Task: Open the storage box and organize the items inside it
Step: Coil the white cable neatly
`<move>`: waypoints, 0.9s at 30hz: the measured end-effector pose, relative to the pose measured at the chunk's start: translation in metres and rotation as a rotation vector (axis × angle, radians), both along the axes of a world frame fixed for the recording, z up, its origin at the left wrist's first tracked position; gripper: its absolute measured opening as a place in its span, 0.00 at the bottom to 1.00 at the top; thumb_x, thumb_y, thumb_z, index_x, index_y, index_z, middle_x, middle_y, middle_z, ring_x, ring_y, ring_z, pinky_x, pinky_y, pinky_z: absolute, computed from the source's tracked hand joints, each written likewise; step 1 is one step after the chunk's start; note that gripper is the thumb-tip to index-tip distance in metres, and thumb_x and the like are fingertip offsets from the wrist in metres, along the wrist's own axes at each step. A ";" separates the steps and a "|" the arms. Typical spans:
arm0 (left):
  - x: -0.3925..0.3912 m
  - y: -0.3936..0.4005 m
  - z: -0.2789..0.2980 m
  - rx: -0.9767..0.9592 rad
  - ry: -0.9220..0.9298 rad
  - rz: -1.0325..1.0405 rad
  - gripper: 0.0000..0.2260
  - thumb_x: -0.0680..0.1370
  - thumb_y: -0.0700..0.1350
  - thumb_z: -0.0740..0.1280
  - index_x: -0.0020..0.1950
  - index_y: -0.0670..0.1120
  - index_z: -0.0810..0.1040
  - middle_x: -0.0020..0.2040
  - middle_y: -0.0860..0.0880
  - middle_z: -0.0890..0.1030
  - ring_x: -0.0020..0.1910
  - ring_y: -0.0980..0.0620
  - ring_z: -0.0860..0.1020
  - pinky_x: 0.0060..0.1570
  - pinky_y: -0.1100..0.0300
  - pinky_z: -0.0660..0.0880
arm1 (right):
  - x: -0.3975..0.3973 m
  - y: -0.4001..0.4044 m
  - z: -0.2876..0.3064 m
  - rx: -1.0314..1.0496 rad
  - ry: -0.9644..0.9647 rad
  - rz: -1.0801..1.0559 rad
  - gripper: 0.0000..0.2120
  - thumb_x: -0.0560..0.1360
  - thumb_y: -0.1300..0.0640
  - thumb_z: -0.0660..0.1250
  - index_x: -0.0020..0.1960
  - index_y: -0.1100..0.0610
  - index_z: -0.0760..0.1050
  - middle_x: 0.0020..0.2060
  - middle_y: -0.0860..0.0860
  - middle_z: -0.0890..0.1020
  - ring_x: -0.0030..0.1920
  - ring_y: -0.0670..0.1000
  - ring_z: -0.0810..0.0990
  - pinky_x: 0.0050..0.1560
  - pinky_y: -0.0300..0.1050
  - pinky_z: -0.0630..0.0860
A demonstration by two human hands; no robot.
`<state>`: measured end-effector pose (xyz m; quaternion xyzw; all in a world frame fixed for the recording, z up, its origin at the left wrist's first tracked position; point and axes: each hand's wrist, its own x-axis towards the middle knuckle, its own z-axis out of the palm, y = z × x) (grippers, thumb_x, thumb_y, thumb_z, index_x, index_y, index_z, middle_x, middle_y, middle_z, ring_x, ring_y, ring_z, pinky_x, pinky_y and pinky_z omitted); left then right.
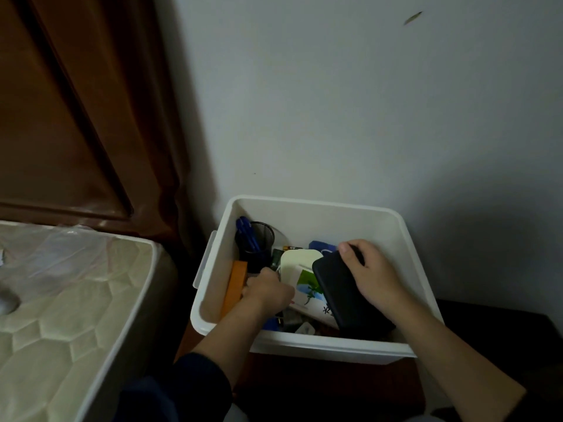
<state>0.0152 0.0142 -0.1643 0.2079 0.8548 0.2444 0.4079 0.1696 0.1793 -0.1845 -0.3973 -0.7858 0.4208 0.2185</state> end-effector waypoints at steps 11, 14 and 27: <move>-0.012 0.007 0.002 0.116 -0.249 0.351 0.16 0.87 0.41 0.59 0.71 0.35 0.75 0.61 0.41 0.79 0.52 0.45 0.80 0.42 0.58 0.74 | -0.013 -0.037 0.005 -0.053 -0.286 0.466 0.27 0.68 0.19 0.61 0.60 0.30 0.76 0.55 0.34 0.82 0.59 0.36 0.79 0.58 0.40 0.77; -0.013 0.003 -0.002 0.113 -0.231 0.369 0.11 0.87 0.46 0.60 0.61 0.39 0.76 0.52 0.42 0.80 0.44 0.47 0.77 0.34 0.57 0.66 | -0.015 -0.033 0.006 0.065 -0.257 0.394 0.08 0.82 0.40 0.65 0.56 0.38 0.82 0.49 0.37 0.84 0.51 0.37 0.80 0.53 0.42 0.78; -0.008 0.000 -0.010 0.164 -0.209 0.138 0.18 0.83 0.49 0.68 0.71 0.46 0.73 0.62 0.44 0.79 0.56 0.47 0.79 0.47 0.56 0.74 | -0.015 -0.002 -0.015 -0.149 -0.623 0.141 0.38 0.66 0.27 0.70 0.67 0.50 0.74 0.64 0.52 0.79 0.65 0.55 0.77 0.67 0.54 0.76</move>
